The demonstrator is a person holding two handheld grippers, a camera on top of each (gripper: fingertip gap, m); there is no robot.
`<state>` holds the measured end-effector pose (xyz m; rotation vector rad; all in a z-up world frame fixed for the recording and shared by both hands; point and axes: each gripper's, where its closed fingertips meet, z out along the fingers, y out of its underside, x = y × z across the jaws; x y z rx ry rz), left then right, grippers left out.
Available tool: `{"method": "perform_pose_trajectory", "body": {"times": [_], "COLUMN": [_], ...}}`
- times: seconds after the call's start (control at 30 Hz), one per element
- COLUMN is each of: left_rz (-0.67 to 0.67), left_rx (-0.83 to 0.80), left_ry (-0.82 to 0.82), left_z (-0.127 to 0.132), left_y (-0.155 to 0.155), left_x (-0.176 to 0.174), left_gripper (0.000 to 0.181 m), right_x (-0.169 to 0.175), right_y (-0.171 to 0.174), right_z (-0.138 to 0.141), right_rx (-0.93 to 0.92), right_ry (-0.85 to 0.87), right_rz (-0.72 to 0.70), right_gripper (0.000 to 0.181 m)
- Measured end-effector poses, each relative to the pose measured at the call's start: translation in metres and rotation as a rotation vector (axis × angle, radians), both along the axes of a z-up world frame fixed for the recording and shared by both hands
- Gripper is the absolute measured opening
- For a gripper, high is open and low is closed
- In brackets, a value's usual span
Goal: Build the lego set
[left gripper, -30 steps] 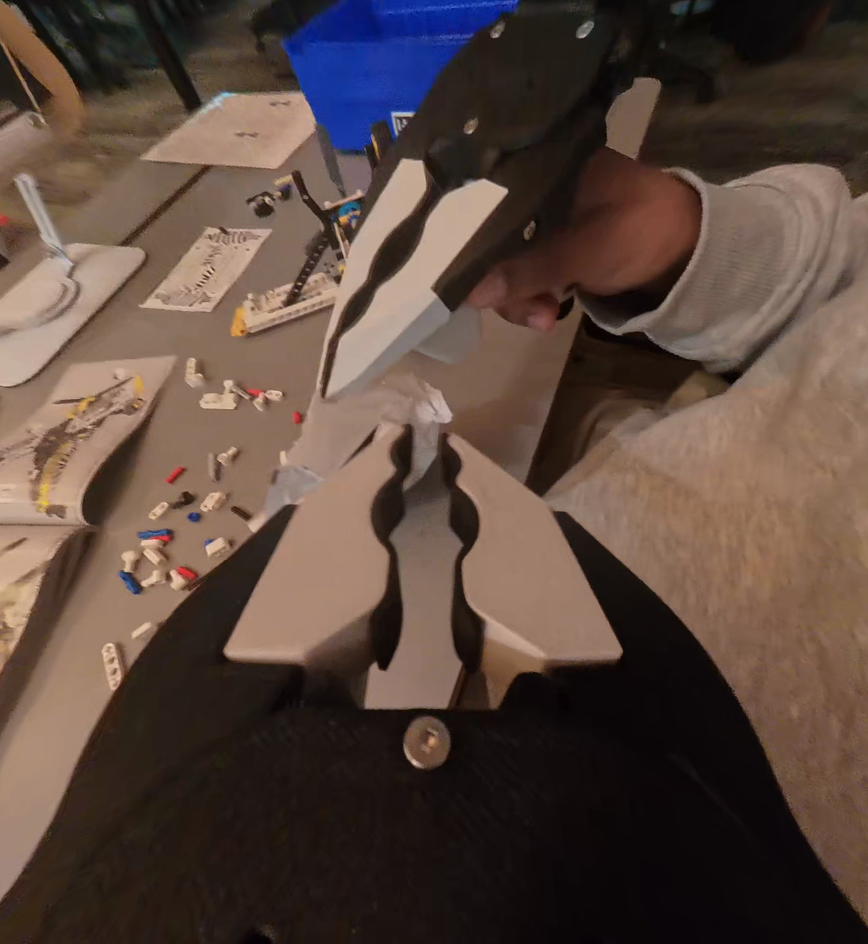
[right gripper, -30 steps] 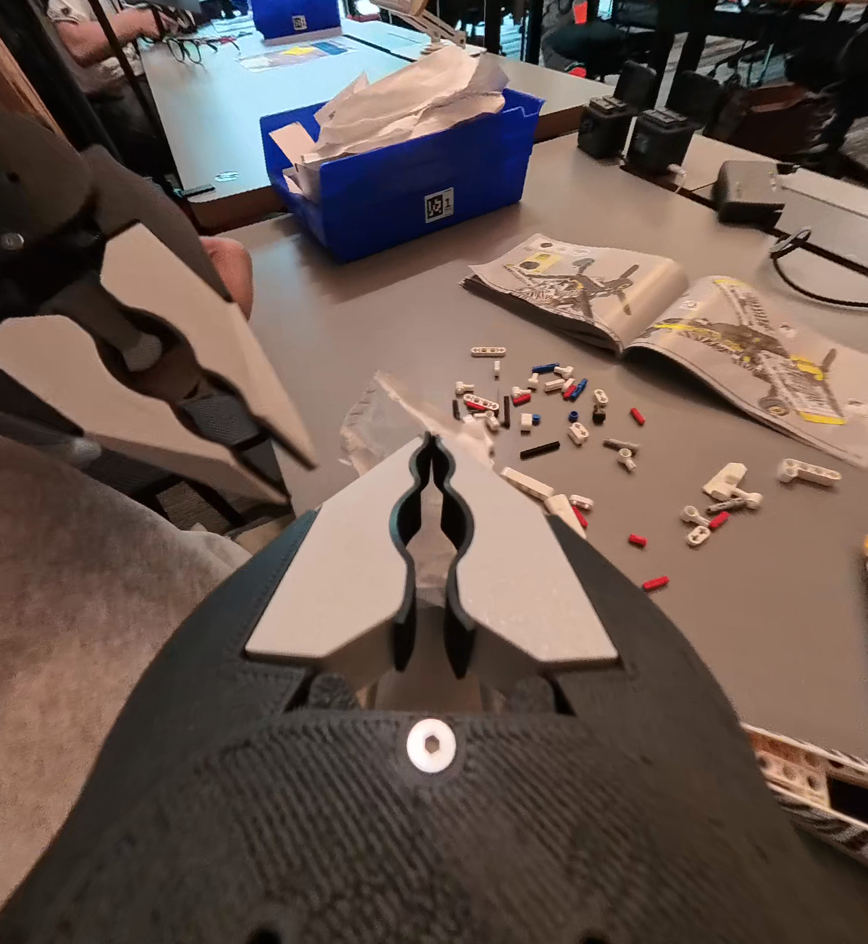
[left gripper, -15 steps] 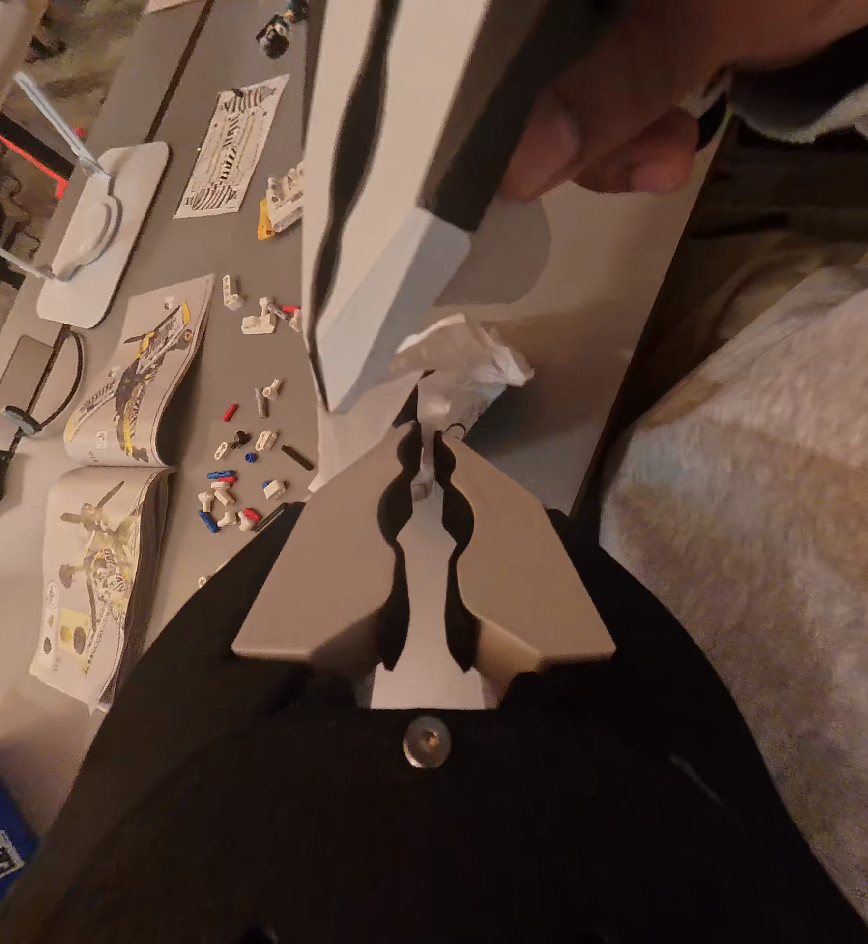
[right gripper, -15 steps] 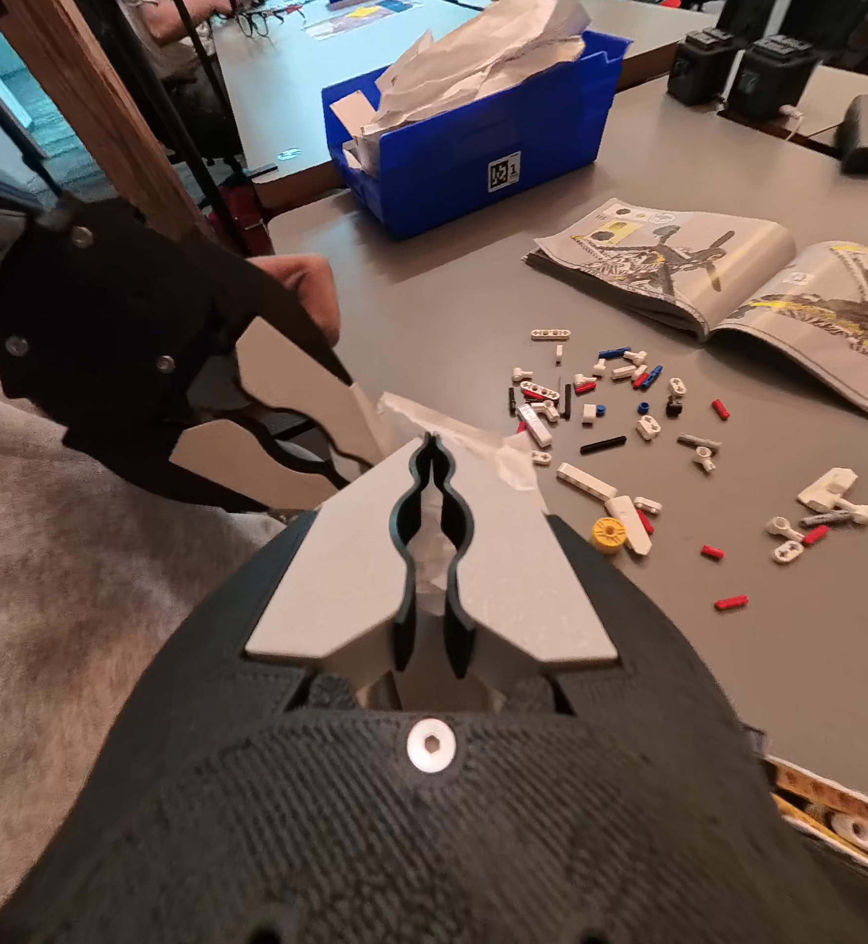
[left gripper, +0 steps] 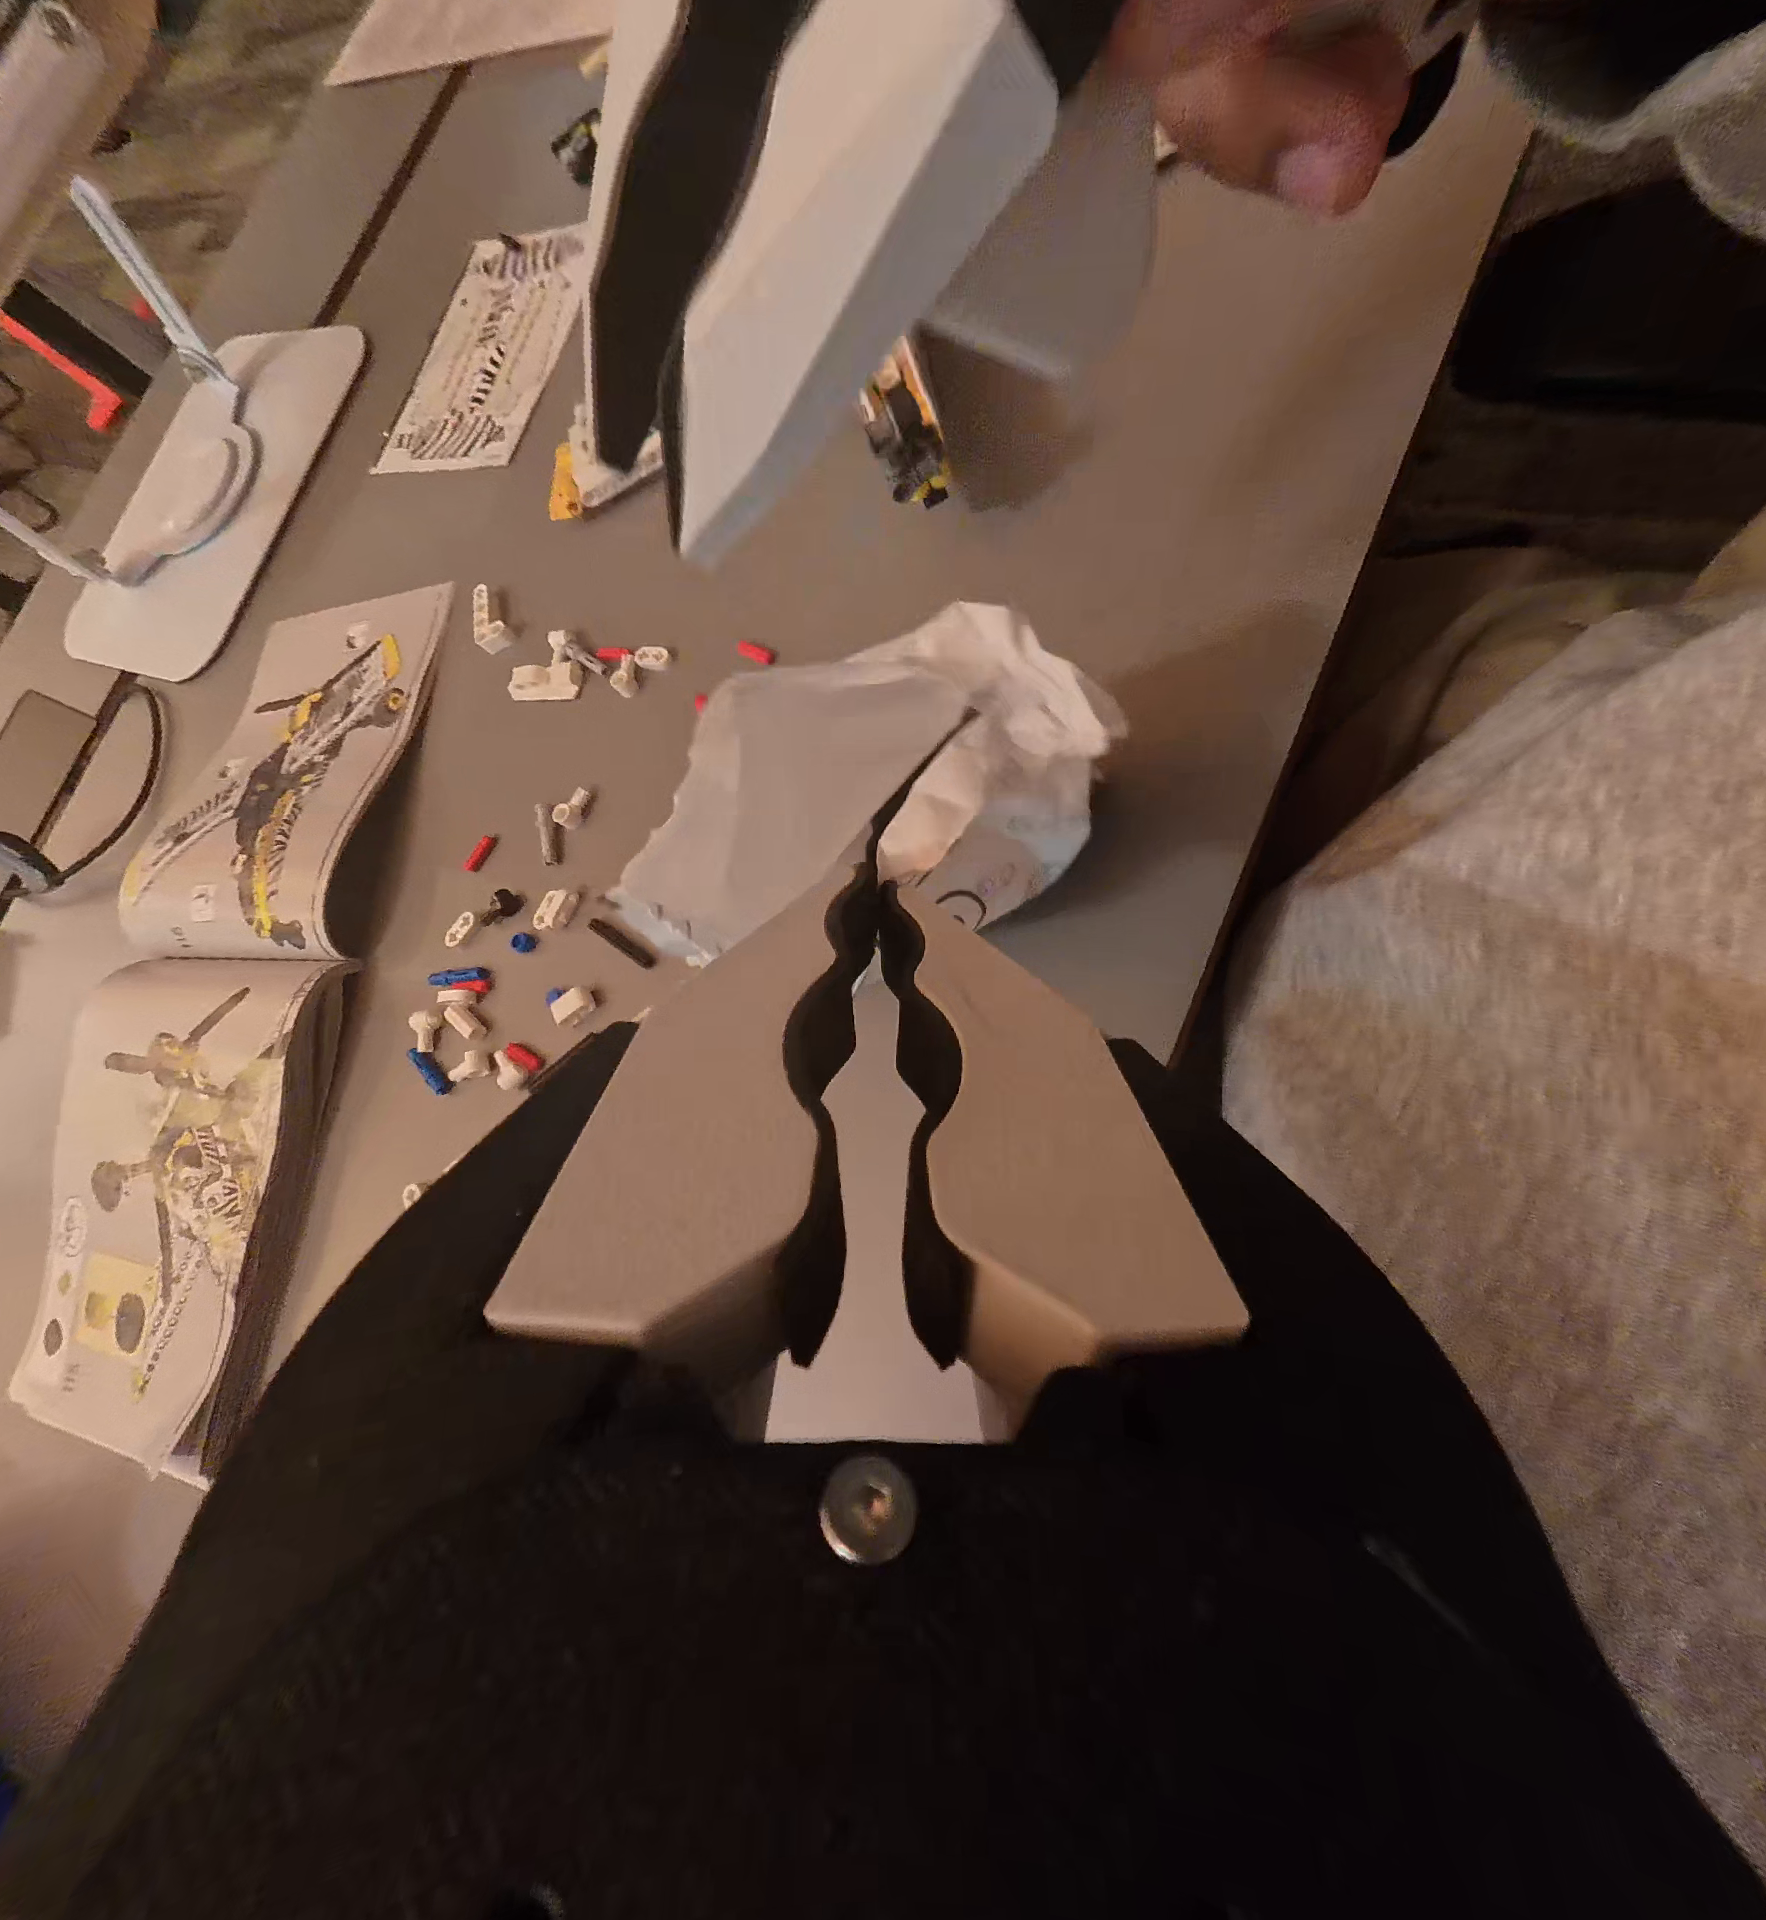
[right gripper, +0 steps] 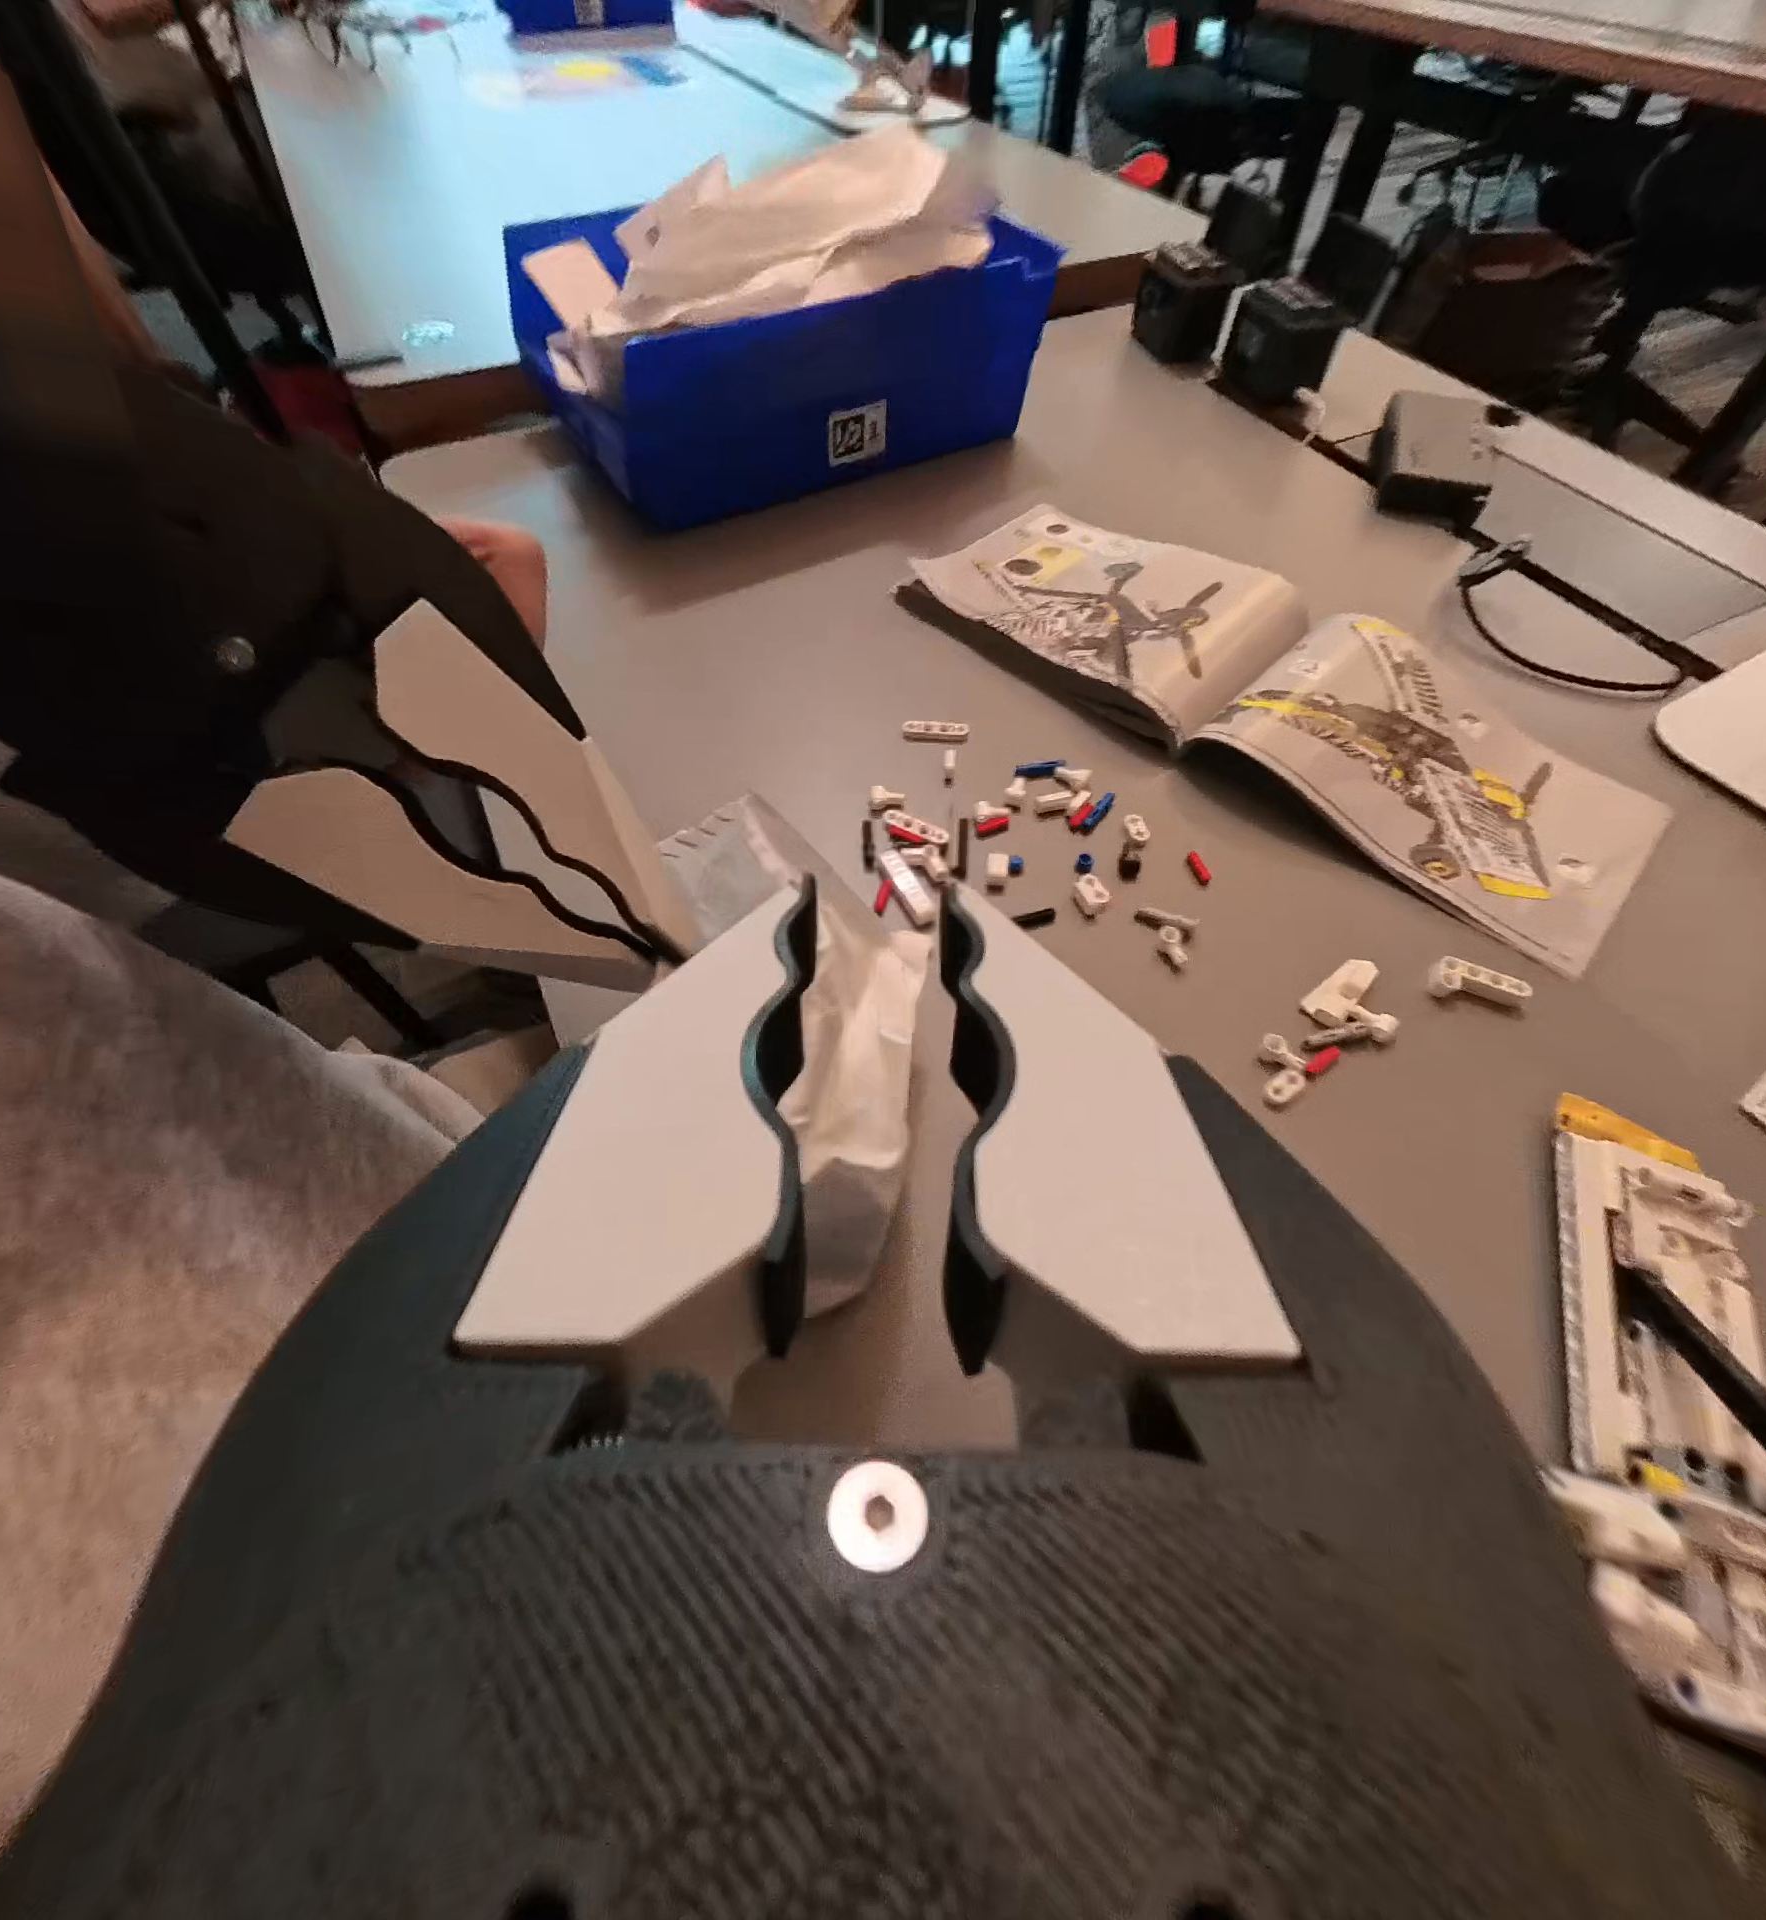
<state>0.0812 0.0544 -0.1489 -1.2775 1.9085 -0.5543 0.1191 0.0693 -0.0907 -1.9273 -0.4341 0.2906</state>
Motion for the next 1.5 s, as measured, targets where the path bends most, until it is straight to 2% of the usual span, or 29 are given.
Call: {"method": "perform_pose_trajectory", "body": {"times": [0.1,0.2,0.27,0.37,0.5,0.57,0.67,0.8,0.9,1.07,1.23,1.33,1.5], "left_rz": [0.01,0.041,0.053,0.024,-0.01,-0.019,-0.01,-0.005,-0.027,-0.075,-0.152,-0.149,-0.042], "left_rx": [-0.012,-0.011,0.009,0.027,0.026,0.015,0.012,0.024,0.009,-0.018,0.044,0.021,-0.033], "left_ry": [-0.023,-0.044,-0.063,-0.028,-0.018,-0.028,-0.03,-0.016,-0.016,-0.049,-0.073,-0.069,-0.08], "left_z": [0.006,0.012,0.016,0.008,0.008,0.01,0.008,0.003,0.002,0.004,0.002,0.0,0.0], "left_y": [0.0,-0.001,-0.002,-0.007,-0.011,-0.013,-0.013,-0.014,-0.018,-0.028,-0.037,-0.038,-0.017], "left_x": [0.004,0.009,0.012,0.011,0.004,0.001,-0.001,0.001,0.0,-0.001,0.001,0.003,0.004], "left_gripper": [0.0,0.0,0.0,0.0,0.0,0.0,0.0,0.0,0.0,0.0,0.0,0.0,0.0], "right_x": [0.011,-0.011,-0.011,-0.007,-0.013,-0.013,-0.014,-0.008,0.019,0.024,0.019,0.013,0.003], "right_y": [-0.008,-0.017,-0.018,-0.017,-0.019,-0.02,-0.02,-0.019,-0.012,-0.004,0.0,0.001,-0.003], "right_z": [-0.002,-0.019,-0.031,-0.036,-0.036,-0.034,-0.034,-0.053,-0.057,-0.045,-0.041,-0.042,-0.03], "right_rx": [-0.09,-0.19,-0.21,-0.215,-0.246,-0.236,-0.24,-0.291,-0.265,-0.2,-0.151,-0.141,-0.074], "right_ry": [0.003,-0.004,-0.093,-0.155,-0.058,-0.028,-0.009,-0.193,-0.386,-0.226,-0.178,-0.141,-0.099], "right_rz": [-0.07,-0.06,-0.115,-0.138,-0.075,-0.066,-0.052,-0.094,-0.206,-0.205,-0.197,-0.159,-0.083], "right_gripper": [0.023,0.028,0.029,0.025,0.026,0.017,0.02,0.026,0.02,0.022,0.011,0.008,0.034]}}
